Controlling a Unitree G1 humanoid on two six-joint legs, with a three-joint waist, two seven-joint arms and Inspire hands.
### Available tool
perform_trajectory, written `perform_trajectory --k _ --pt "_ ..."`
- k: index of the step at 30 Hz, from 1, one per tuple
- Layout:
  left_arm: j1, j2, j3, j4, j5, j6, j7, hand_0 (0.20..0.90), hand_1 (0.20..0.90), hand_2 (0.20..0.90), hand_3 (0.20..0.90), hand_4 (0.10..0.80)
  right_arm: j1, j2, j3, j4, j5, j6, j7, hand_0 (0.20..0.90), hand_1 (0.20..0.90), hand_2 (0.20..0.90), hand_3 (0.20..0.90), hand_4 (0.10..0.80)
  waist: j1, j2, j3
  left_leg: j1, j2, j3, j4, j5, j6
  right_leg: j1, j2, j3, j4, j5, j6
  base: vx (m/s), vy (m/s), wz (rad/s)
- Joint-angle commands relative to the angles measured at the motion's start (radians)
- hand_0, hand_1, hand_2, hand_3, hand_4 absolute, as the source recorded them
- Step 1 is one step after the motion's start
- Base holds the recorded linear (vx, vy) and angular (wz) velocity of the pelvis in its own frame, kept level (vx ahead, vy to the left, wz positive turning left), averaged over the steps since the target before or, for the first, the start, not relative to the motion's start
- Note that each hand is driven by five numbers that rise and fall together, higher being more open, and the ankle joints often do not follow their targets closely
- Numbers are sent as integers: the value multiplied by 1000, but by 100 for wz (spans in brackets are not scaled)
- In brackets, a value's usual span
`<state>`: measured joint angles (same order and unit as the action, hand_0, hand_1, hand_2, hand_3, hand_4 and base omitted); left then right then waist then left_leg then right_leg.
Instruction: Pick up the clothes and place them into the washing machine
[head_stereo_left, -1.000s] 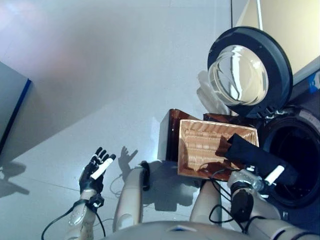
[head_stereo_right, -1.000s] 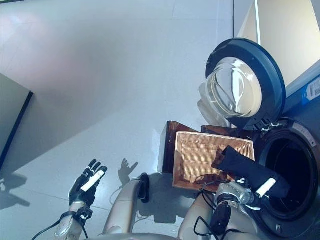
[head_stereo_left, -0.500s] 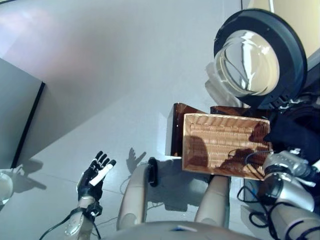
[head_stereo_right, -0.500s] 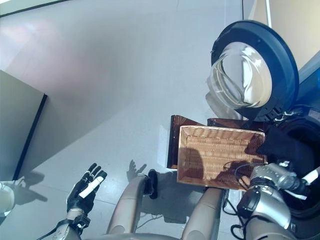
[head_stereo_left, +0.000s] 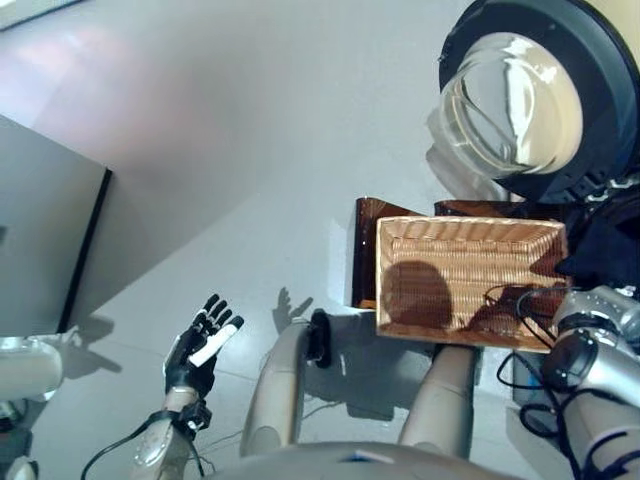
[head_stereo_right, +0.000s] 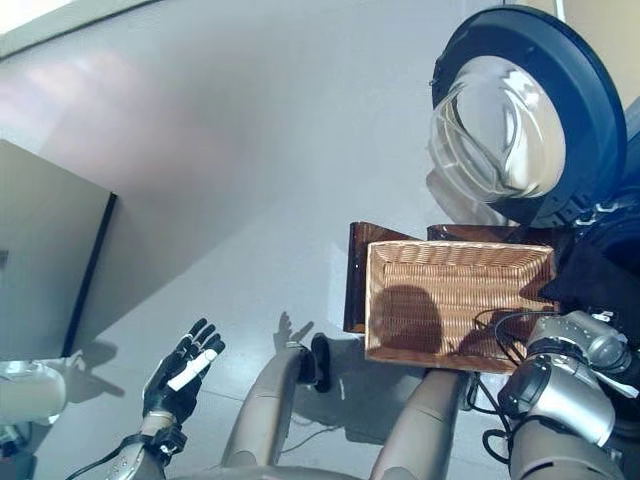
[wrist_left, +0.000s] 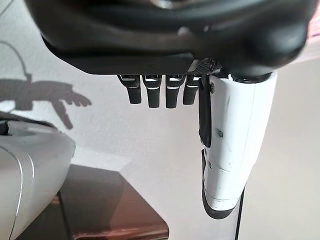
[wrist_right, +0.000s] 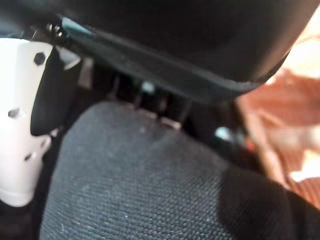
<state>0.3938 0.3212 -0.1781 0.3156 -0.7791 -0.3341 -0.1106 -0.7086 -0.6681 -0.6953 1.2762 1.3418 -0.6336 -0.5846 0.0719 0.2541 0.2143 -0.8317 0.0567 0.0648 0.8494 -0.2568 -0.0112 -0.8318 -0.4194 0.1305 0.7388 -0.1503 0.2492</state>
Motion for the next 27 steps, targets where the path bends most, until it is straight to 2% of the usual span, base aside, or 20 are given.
perform_trajectory --k 1,8,18,20,21,25,26,27 --pt "17 49 28 -56 -44 -67 -8 900 900 900 900 800 -56 -177 68 -33 -81 -91 -2 200 200 200 200 300 4 36 -35 12 58 -64 -101 89 -109 -37 17 22 50 -3 -65 7 35 -2" --pt "17 61 3 -78 -70 -69 -28 900 900 900 900 800 -95 -244 108 -28 -114 -82 -18 200 200 200 200 300 3 55 -39 15 52 -58 -106 92 -108 -44 13 31 62 -12 -63 5 10 -4" --pt "32 63 11 -100 -75 -77 -19 900 900 900 900 800 -120 -300 131 -69 -157 -113 -55 200 200 200 200 300 -7 52 -46 14 52 -54 -112 95 -114 -52 18 37 77 -21 -66 5 -2 -2" --pt "39 62 20 -97 -70 -75 -10 900 900 900 900 800 -111 -302 124 -71 -170 -120 -77 200 200 200 200 300 -9 58 -47 10 55 -53 -102 90 -113 -65 25 39 94 -29 -68 6 8 -2" --pt "44 55 30 -99 -72 -78 -6 900 900 900 900 800 -100 -295 114 -74 -174 -126 -86 200 200 200 200 300 -16 60 -42 5 58 -56 -81 83 -110 -76 41 43 116 -40 -72 15 12 -5" --pt "40 56 48 -101 -70 -84 8 900 900 900 900 800 -79 -269 97 -84 -183 -130 -99 200 200 200 200 300 -22 46 -20 -21 72 -65 -12 57 -109 -104 67 49 181 -71 -80 1 -32 -12" --pt "37 59 53 -99 -72 -87 14 900 900 900 900 800 -74 -272 98 -78 -183 -128 -103 200 200 200 200 300 -24 38 -17 -23 77 -71 12 30 -110 -103 66 43 209 -102 -82 29 -81 -15" --pt "36 60 54 -99 -72 -87 14 900 900 900 900 800 -74 -272 97 -77 -183 -128 -104 200 200 200 200 300 -25 38 -15 -26 77 -73 16 30 -111 -105 66 43 213 -104 -82 -36 -72 -7"
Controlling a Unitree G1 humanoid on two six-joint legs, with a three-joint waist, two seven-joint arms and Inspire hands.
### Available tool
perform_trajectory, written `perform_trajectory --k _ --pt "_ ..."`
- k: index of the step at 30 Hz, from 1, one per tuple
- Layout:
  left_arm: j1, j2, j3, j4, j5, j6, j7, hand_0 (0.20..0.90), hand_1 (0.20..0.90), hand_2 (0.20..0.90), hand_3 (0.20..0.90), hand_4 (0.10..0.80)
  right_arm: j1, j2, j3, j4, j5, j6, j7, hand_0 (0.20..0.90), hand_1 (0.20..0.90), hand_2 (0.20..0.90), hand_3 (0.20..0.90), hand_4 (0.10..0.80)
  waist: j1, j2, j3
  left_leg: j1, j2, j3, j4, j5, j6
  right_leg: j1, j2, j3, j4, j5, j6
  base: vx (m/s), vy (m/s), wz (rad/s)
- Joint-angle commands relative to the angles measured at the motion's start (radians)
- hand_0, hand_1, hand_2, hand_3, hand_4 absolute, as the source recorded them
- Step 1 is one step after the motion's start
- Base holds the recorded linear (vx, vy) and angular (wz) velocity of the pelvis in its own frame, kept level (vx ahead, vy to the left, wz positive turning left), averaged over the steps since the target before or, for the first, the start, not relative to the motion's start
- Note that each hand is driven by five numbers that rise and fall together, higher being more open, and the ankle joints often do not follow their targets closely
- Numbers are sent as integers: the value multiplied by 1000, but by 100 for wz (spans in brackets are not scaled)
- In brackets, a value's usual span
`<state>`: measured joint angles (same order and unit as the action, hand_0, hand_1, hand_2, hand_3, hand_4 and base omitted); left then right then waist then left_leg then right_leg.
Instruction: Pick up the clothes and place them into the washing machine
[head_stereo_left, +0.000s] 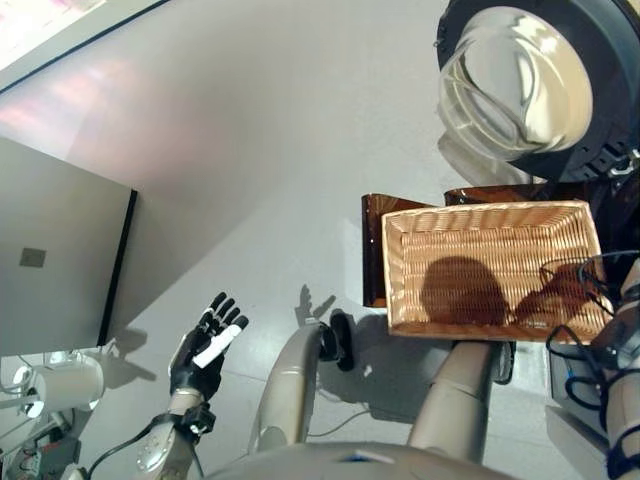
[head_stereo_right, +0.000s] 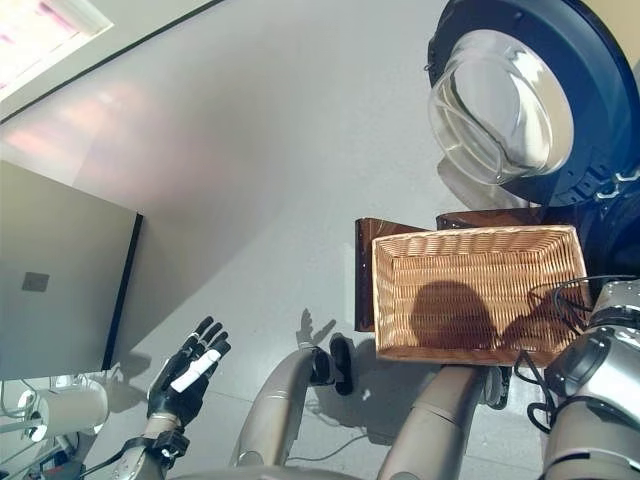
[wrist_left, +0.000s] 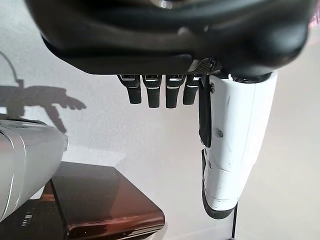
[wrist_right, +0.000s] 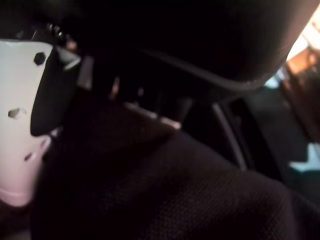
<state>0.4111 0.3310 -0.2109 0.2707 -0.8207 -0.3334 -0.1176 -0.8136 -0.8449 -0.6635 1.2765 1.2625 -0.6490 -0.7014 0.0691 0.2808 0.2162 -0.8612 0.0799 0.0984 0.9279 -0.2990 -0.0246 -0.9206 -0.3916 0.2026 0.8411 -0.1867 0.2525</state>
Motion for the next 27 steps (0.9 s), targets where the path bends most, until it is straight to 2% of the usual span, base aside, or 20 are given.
perform_trajectory --k 1,3,4,5,8,9,11,12,14,20,21,22,23,24,26,27 --pt "18 51 89 -57 -34 -88 22 900 900 900 900 800 33 -96 65 -79 -106 -108 15 200 200 200 200 300 -28 10 -11 -7 55 -110 -57 81 -99 -23 42 -26 123 -64 -89 12 -45 0" --pt "30 48 87 -55 -39 -86 19 900 900 900 900 800 30 -94 65 -90 -113 -113 10 200 200 200 200 300 -30 5 -16 0 57 -113 -43 52 -106 -17 40 -27 153 -104 -94 29 -59 4" --pt "35 48 84 -56 -38 -85 17 900 900 900 900 800 30 -97 67 -91 -116 -109 8 200 200 200 200 300 -31 5 -11 -6 57 -113 -48 72 -106 -24 44 -25 151 -88 -97 28 -38 7" --pt "38 51 81 -54 -35 -82 13 900 900 900 900 800 26 -103 69 -83 -118 -103 7 200 200 200 200 300 -27 5 -19 4 61 -113 -44 53 -109 -19 40 -27 163 -111 -96 23 -26 4" --pt "49 50 83 -53 -37 -79 12 900 900 900 900 800 18 -104 82 -84 -121 -109 3 200 200 200 200 300 -21 7 -22 5 65 -114 -43 54 -110 -27 47 -24 176 -121 -101 7 -15 0" --pt "50 49 82 -53 -38 -80 13 900 900 900 900 800 28 -101 78 -91 -126 -111 1 200 200 200 200 300 -24 8 -18 -2 65 -116 -48 74 -109 -34 54 -22 176 -107 -104 28 -40 3" --pt "51 52 81 -54 -40 -80 12 900 900 900 900 800 28 -104 75 -91 -134 -111 -6 200 200 200 200 300 -22 7 -24 5 67 -117 -41 54 -113 -28 51 -24 193 -135 -106 19 -35 0" --pt "53 53 80 -53 -41 -80 12 900 900 900 900 800 28 -108 77 -92 -138 -108 -8 200 200 200 200 300 -24 8 -19 -4 67 -119 -46 74 -112 -37 56 -23 190 -118 -108 10 -25 -6" --pt "55 50 77 -54 -42 -81 13 900 900 900 900 800 27 -109 80 -95 -146 -110 -11 200 200 200 200 300 -22 8 -25 1 70 -120 -40 54 -115 -36 55 -23 203 -142 -109 41 -24 -1" --pt "56 53 73 -58 -42 -85 18 900 900 900 900 800 35 -98 81 -86 -155 -118 -26 200 200 200 200 300 -22 6 -26 -5 73 -116 -35 54 -115 -38 60 -27 209 -144 -110 -10 -4 1" --pt "57 54 76 -60 -42 -87 18 900 900 900 900 800 40 -94 78 -86 -156 -119 -26 200 200 200 200 300 -25 6 -21 -14 73 -117 -38 74 -114 -47 64 -25 204 -125 -112 0 0 0" --pt "55 55 79 -57 -41 -87 21 900 900 900 900 800 43 -89 81 -82 -159 -117 -26 200 200 200 200 300 -24 5 -26 -9 74 -117 -33 58 -115 -43 62 -27 211 -140 -111 0 0 0" --pt "54 57 85 -54 -38 -88 23 900 900 900 900 800 47 -91 86 -73 -169 -106 -27 293 293 293 293 367 -22 2 -29 -8 75 -117 -31 52 -115 -42 62 -27 214 -146 -111 0 0 0" --pt "55 57 89 -52 -37 -92 26 900 900 900 900 800 49 -91 92 -62 -177 -98 -28 900 900 900 900 800 -22 1 -25 -16 75 -117 -37 72 -113 -51 65 -26 206 -124 -114 0 0 0" --pt "54 53 95 -45 -34 -92 30 900 900 900 900 800 49 -82 96 -61 -170 -98 -18 900 900 900 900 800 -21 -3 -32 -11 79 -114 -31 51 -115 -48 63 -28 212 -141 -112 0 0 0" --pt "52 51 98 -43 -33 -92 31 900 900 900 900 800 55 -75 96 -63 -169 -91 -7 900 900 900 900 800 -24 -3 -28 -18 79 -115 -38 72 -113 -55 66 -27 203 -119 -113 -63 8 -3"
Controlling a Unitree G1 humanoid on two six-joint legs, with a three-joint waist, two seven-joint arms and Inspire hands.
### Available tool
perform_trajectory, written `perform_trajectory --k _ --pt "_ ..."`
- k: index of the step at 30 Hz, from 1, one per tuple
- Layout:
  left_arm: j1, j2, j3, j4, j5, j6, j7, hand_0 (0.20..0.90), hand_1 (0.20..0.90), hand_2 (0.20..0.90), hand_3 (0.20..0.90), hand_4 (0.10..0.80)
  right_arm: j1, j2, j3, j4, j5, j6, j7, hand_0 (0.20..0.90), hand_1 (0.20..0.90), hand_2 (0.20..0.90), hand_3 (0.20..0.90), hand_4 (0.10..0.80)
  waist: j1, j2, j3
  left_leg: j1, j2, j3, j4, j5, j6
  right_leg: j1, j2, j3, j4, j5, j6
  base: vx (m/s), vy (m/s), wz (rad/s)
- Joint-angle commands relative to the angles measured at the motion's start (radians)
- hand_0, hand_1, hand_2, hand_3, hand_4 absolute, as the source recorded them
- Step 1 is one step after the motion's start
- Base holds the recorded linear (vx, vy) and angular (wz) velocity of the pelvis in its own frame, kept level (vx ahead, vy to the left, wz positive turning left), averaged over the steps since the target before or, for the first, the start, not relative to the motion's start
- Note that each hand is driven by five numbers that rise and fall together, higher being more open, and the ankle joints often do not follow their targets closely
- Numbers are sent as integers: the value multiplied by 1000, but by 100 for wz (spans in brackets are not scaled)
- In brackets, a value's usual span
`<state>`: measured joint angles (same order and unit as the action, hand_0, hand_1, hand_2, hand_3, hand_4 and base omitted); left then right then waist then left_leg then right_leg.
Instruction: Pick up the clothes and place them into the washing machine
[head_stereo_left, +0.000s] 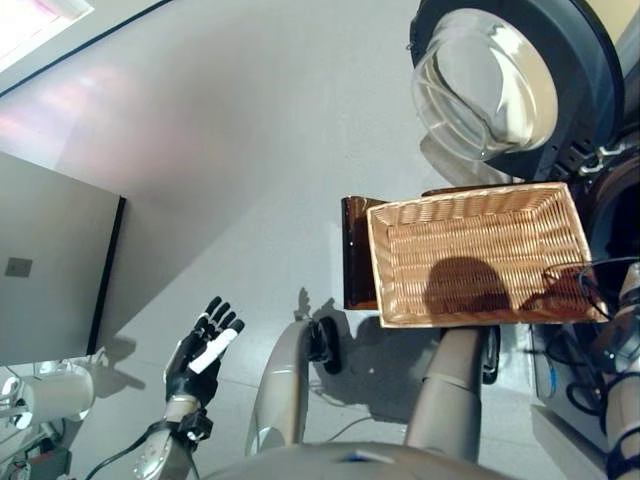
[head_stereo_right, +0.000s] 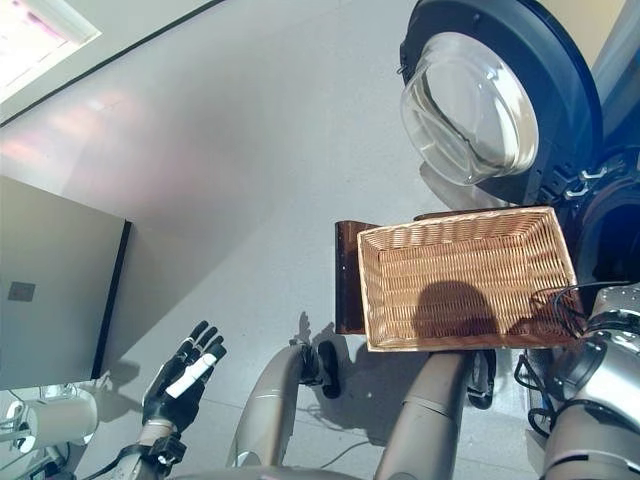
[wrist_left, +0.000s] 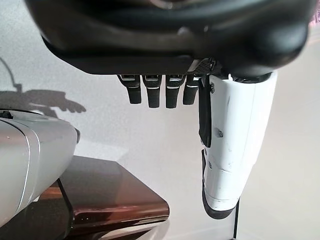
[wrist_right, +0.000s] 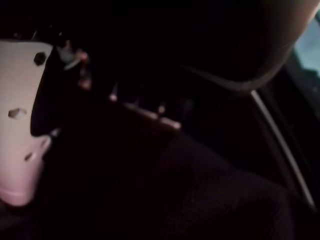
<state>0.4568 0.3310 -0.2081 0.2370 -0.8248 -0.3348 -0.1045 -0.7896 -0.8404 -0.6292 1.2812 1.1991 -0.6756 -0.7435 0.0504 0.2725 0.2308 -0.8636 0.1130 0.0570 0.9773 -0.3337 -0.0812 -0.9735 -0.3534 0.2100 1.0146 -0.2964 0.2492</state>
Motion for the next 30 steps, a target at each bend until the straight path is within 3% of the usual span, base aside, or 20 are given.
perform_trajectory --k 1,3,13,18,23,30 --pt "4 51 96 -6 -30 -92 18 900 900 900 900 800 32 -78 59 -67 -98 -64 42 900 900 900 900 800 -5 2 -44 -14 47 -72 -89 105 -56 -1 28 -35 29 -10 -110 0 0 0" --pt "3 50 98 -3 -33 -94 16 900 900 900 900 800 30 -74 64 -63 -95 -65 48 900 900 900 900 800 -1 -1 -50 -4 48 -70 -88 86 -57 8 26 -37 30 -28 -107 47 -2 -1" --pt "-21 63 95 22 -52 -104 -5 900 900 900 900 800 52 8 88 -75 -128 -20 68 900 900 900 900 800 0 -23 -27 72 30 -41 -263 174 -40 104 6 -67 -185 113 -90 -12 24 -3" --pt "-50 83 99 52 -36 -99 -17 900 900 900 900 800 55 42 129 50 -119 79 111 900 900 900 900 800 29 -66 -55 134 9 -37 -397 223 -42 213 -15 -103 -358 191 -70 45 -12 0" --pt "-62 78 111 60 -21 -95 -17 900 900 900 900 800 84 134 127 33 -121 92 127 900 900 900 900 800 33 -101 -58 208 -16 -41 -516 266 -37 326 -26 -149 -536 269 -49 50 -17 16" --pt "-74 73 154 71 -12 -105 -25 900 900 900 900 800 160 248 134 42 -155 138 163 900 900 900 900 800 35 -161 -64 323 -14 -36 -644 312 -34 481 -47 -215 -737 372 -27 73 -18 3"
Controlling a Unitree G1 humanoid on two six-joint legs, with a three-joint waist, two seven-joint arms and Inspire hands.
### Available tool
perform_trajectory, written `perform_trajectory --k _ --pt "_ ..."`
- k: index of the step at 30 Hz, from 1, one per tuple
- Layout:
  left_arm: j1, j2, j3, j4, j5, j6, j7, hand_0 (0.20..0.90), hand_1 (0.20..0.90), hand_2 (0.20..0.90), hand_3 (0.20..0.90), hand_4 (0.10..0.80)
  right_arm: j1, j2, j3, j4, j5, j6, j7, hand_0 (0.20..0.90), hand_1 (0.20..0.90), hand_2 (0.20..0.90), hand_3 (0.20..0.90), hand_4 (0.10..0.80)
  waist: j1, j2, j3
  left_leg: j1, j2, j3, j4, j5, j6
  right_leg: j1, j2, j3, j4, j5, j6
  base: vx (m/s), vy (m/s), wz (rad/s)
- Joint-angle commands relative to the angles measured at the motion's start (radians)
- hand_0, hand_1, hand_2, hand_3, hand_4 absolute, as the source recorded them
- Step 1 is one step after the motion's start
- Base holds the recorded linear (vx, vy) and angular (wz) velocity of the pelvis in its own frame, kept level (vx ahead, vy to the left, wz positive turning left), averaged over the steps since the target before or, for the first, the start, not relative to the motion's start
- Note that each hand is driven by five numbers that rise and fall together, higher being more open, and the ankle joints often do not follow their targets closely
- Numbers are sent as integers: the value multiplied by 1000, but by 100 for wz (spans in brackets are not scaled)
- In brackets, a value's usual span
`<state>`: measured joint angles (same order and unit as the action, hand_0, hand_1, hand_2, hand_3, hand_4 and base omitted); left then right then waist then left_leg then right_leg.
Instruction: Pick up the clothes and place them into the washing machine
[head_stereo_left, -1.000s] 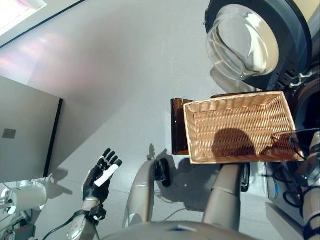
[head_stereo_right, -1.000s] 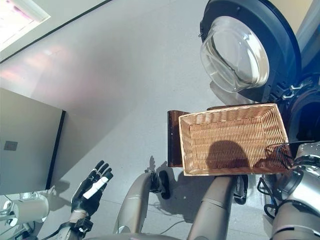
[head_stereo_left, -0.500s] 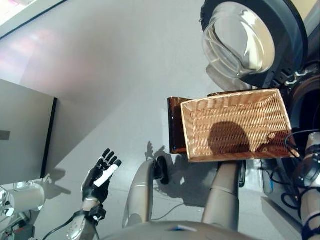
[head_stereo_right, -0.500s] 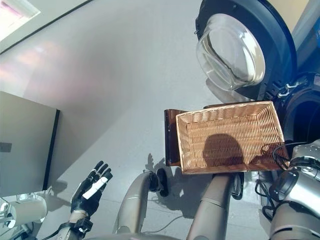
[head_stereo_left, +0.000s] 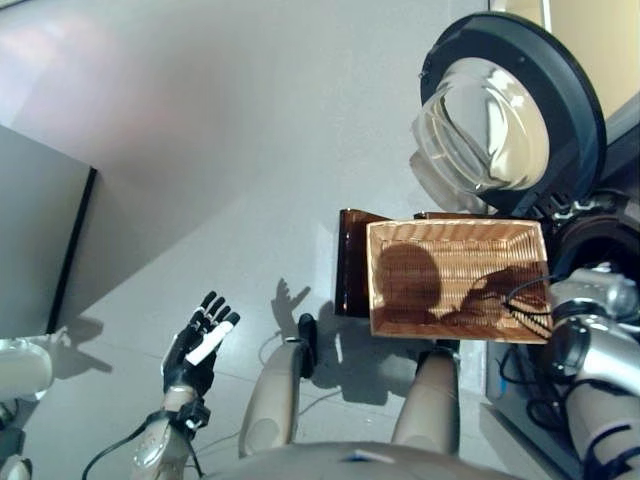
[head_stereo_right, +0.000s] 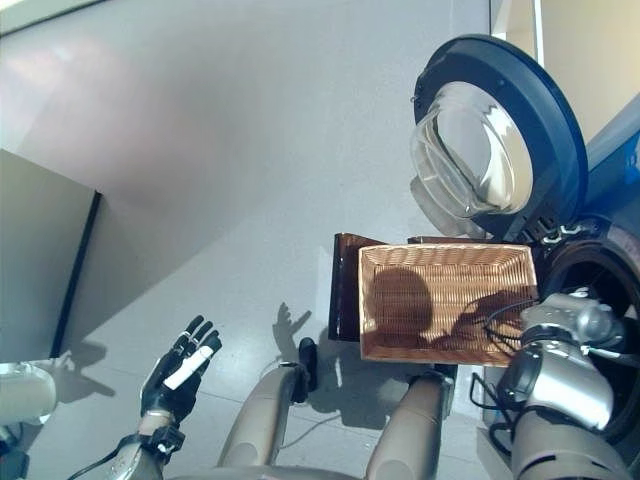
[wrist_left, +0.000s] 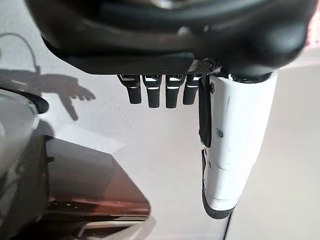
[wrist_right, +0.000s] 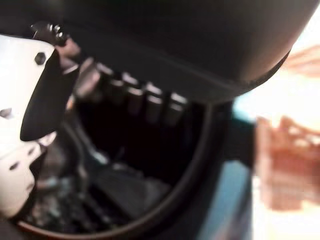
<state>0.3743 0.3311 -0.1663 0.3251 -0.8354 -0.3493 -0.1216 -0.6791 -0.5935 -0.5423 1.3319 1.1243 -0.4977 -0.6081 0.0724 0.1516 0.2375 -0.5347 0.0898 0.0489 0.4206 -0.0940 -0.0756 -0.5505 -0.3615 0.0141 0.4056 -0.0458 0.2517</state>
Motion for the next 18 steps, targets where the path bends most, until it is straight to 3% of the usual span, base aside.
perform_trajectory --k 1,7,18 --pt "6 68 118 -16 -1 -89 -8 900 900 900 900 800 60 11 49 -9 -84 -37 33 900 900 900 900 800 14 -49 -75 3 10 -29 -96 75 -40 70 -41 -23 -143 128 -28 96 -37 -2" --pt "-3 38 146 28 30 -88 -6 900 900 900 900 800 133 109 88 5 -167 12 57 900 900 900 900 800 16 -107 -96 122 21 -24 -176 89 -46 208 -39 -72 -266 171 -16 116 -34 -5" --pt "-12 -23 162 72 107 -91 9 900 900 900 900 800 275 274 166 -34 -268 43 107 900 900 900 900 800 4 -155 -139 321 57 -7 -327 125 -57 366 -19 -116 -374 205 -4 110 -10 -7"
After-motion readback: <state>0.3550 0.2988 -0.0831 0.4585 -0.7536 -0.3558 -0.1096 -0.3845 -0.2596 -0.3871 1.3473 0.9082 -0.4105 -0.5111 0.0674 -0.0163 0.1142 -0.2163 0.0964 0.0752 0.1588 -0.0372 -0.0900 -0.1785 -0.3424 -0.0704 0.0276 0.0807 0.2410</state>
